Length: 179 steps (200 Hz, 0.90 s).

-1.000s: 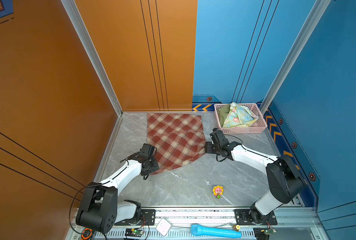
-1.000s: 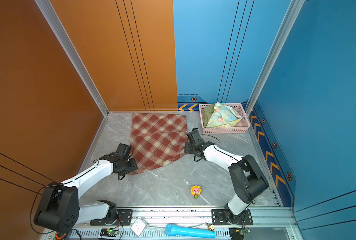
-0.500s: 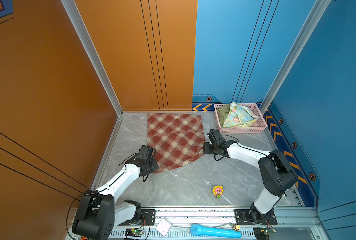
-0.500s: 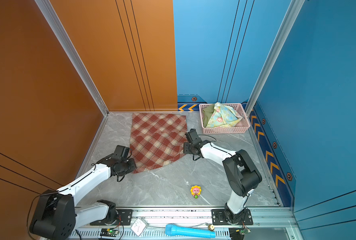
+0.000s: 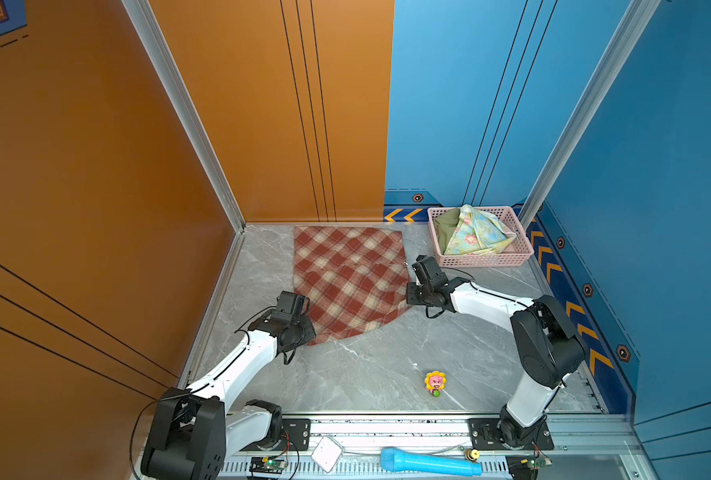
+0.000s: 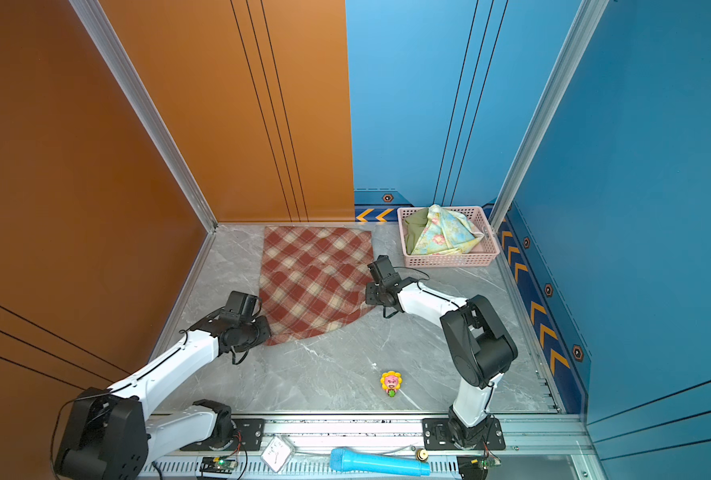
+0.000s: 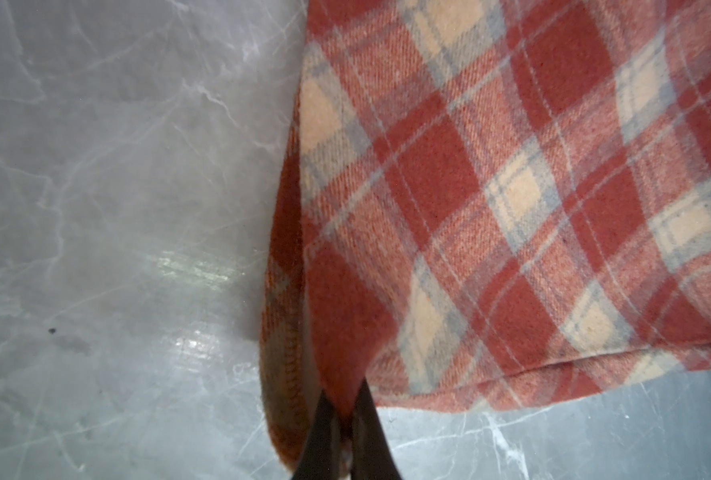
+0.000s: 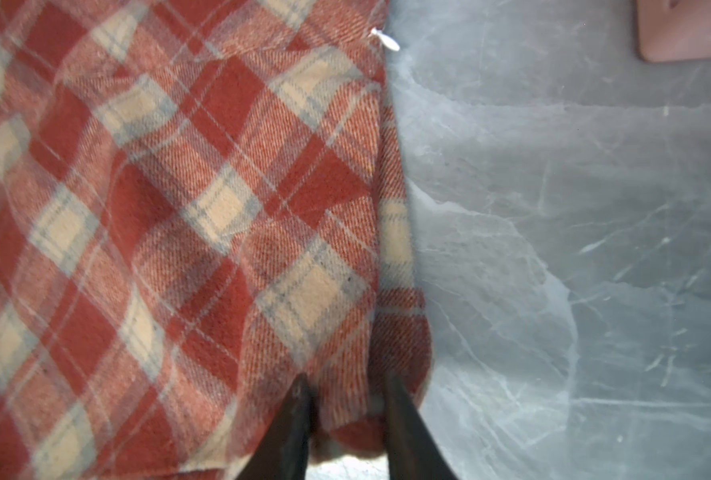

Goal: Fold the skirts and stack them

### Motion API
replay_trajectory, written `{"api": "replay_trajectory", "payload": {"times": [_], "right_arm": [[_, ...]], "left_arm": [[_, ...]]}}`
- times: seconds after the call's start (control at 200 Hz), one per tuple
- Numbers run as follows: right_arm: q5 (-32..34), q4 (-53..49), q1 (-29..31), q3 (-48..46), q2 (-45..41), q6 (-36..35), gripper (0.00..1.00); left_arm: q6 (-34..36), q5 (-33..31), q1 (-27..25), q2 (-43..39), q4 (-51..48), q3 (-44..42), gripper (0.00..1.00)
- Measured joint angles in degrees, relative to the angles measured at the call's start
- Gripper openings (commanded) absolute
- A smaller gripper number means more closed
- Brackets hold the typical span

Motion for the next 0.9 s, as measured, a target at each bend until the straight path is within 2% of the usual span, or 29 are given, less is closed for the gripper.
{"api": "replay_trajectory", "payload": {"times": [0.015, 0.305, 0.686, 0.896], "right_arm": [[0.0, 0.0, 0.0, 0.0, 0.1, 0.6, 0.0], [0.0, -0.3, -0.1, 0.0, -1.8, -1.1, 0.0], [3.2, -4.0, -0.1, 7.6, -22.3, -4.2, 0.0], [3.9, -8.1, -0.5, 19.0, -25.3, -6.7, 0.0]], "left_arm": [[0.0, 0.0, 0.0, 0.0, 0.0, 0.0, 0.0], [0.2, -0.3, 0.1, -2.5, -3.8, 3.3, 0.0], [4.3, -3.3, 3.1, -11.0, -14.5, 27.3, 0.0], [7.4, -4.1, 4.2, -10.4, -18.0, 41.8, 0.0]]}}
